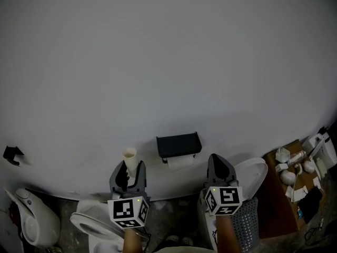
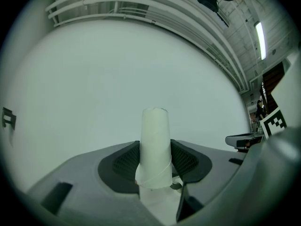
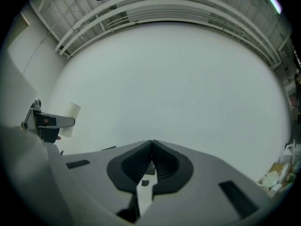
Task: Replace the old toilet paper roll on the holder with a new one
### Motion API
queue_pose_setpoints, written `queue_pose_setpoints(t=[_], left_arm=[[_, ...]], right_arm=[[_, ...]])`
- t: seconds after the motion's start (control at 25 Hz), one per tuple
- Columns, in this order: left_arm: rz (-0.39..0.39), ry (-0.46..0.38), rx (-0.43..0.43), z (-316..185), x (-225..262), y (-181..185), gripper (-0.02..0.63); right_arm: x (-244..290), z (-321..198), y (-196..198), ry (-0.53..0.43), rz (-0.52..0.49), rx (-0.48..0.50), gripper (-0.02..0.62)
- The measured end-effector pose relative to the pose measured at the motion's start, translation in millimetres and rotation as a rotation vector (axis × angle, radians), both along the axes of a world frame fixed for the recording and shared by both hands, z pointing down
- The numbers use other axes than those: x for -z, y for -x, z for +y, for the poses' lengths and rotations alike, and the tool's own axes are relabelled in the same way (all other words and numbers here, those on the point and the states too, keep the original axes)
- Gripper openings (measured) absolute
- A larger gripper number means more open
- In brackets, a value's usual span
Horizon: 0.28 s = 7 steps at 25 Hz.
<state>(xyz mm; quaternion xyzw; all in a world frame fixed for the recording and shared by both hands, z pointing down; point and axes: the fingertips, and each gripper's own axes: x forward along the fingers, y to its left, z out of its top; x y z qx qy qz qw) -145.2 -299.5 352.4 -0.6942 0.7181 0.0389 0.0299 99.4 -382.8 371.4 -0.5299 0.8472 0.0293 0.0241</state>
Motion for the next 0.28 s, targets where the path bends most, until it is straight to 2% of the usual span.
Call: queue_pose_setpoints(t=[0.28], left_arm=[[0.000,-0.004,0.004,-1.6,1.7,1.1,0.202]], right_arm=[[0.4,-3.4,-1.0,0.000,0.007,-0.002,-0.009]])
